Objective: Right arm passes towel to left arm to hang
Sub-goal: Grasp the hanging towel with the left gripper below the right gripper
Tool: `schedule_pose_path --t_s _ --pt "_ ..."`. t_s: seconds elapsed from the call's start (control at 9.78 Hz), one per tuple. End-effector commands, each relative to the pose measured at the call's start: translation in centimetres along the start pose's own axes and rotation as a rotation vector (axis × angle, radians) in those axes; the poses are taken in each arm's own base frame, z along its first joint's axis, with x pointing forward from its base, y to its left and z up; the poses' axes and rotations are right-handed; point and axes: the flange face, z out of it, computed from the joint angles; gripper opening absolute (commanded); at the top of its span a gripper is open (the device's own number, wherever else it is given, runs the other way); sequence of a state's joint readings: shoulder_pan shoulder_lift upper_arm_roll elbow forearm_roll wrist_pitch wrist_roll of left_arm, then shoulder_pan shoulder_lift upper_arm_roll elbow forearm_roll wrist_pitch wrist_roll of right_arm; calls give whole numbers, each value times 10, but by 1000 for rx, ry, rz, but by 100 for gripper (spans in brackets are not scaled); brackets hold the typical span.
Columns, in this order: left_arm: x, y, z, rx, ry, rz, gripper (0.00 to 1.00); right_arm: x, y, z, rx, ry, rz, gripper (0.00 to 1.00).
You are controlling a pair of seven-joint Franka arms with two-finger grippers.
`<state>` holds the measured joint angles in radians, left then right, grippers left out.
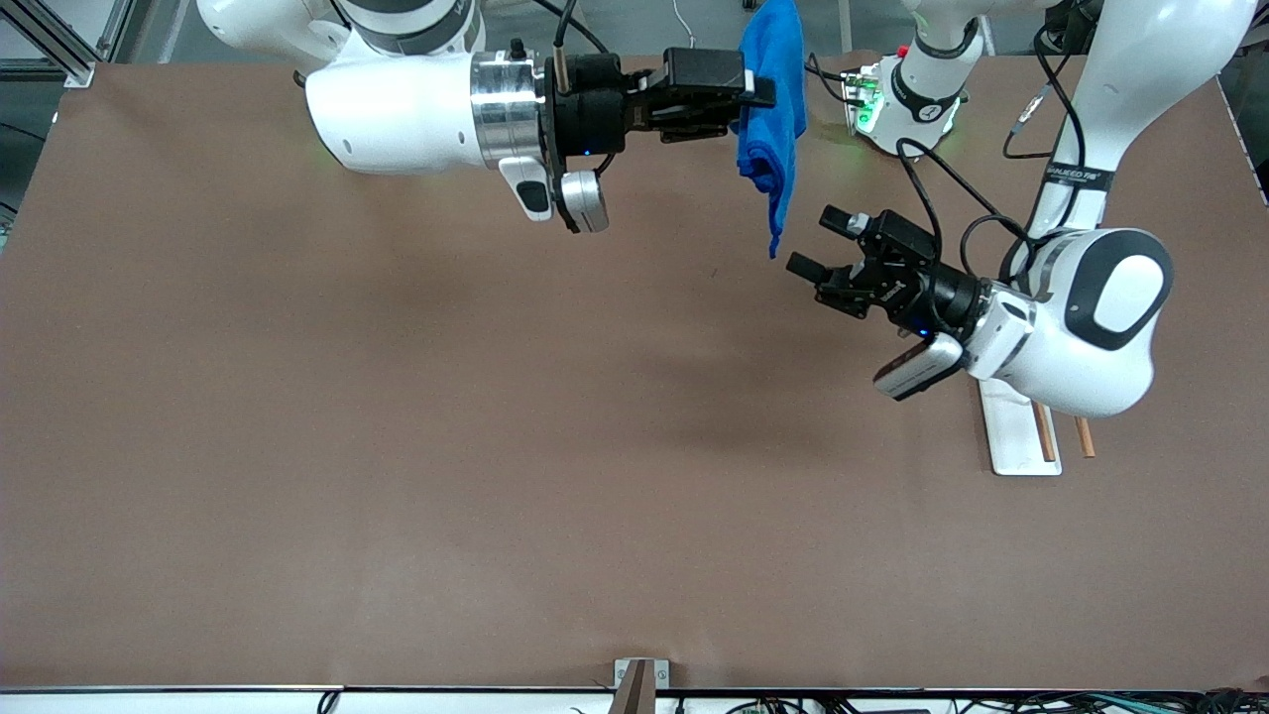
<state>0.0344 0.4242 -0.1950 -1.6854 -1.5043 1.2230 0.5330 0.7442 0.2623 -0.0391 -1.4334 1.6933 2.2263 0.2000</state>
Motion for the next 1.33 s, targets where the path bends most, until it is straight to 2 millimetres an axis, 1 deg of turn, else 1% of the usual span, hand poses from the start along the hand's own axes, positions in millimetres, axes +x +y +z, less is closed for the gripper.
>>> schedule_pose_path --t_s 0.0,0.1,0.31,0.41,0.51,0.61,0.92,1.02,1.12,1.23 --pt "-15 0 13 -36 -3 -12 97 -5 -2 10 24 4 -4 2" --pt "-20 8 18 -52 6 -10 94 -6 -1 11 24 6 -4 2" --pt "-23 22 29 -58 -2 0 88 -7 -1 12 22 3 -7 2" --pt "-27 20 30 -71 -17 -7 80 -7 -1 12 20 3 -9 2" --pt "-29 22 24 -76 -14 -4 70 -7 -1 12 19 3 -10 2" --pt "-29 23 24 -77 -17 -2 58 -6 0 13 19 4 -9 3" --pt "-28 22 21 -78 -13 -1 30 -6 0 12 18 5 -10 3" --pt "-28 21 21 -79 -13 -1 24 -6 0 12 18 7 -10 4" --pt "-27 22 18 -76 -8 4 15 -5 0 11 18 13 -11 4" --pt "-27 26 11 -69 1 13 6 -5 0 11 18 15 -11 4"
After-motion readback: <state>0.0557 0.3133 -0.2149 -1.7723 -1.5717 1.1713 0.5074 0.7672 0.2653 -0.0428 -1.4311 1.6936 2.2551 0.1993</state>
